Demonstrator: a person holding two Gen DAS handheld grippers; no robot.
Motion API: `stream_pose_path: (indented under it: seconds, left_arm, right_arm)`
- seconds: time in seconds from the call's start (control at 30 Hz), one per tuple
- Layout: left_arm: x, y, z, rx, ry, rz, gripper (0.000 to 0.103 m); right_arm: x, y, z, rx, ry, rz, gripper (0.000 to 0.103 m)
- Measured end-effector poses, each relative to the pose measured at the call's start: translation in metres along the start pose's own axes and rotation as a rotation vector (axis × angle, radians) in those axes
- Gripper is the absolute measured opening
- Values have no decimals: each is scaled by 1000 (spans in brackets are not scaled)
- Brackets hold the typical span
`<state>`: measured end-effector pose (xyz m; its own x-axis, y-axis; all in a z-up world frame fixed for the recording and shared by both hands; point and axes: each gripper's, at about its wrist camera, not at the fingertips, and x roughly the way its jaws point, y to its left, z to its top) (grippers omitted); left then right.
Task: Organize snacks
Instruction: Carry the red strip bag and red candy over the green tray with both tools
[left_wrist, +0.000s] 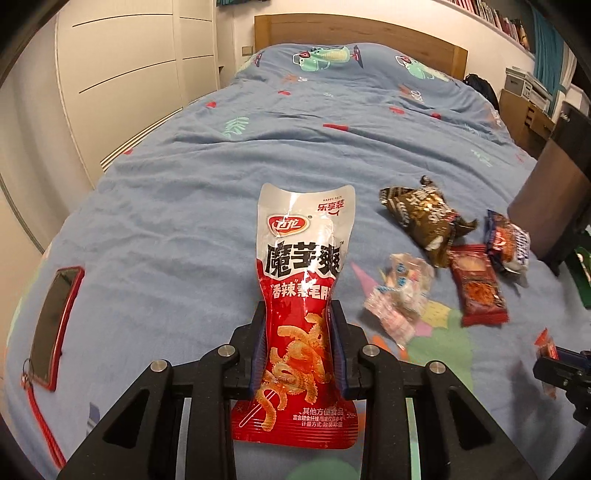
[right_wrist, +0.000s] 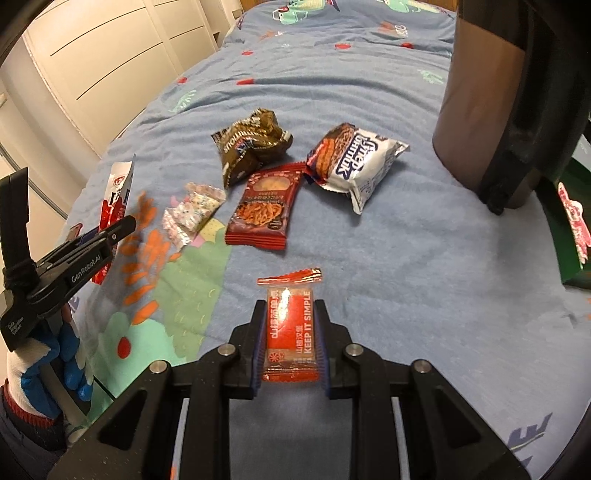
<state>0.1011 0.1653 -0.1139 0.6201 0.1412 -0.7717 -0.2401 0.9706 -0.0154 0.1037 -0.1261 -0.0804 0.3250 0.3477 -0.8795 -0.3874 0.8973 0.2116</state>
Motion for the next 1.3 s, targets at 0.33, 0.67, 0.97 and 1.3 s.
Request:
stream_pose_path:
  seconds: [0.33, 0.67, 0.97, 1.3]
  left_arm:
    - [-46, -29, -25, 16, 39, -66, 26]
    - [-112, -75, -35, 109, 18, -124, 26]
    - [-157, -103, -47, 150, 33, -171, 26]
    - [-182, -144, -57, 233, 24, -193, 26]
  right_arm:
    - [-39, 3, -12, -19, -34, -13, 0]
    - [-79, -12, -33, 16, -82, -21, 0]
    - [-120, -36, -53, 62, -144, -27, 0]
    - [-145, -67, -75, 110, -182, -46, 0]
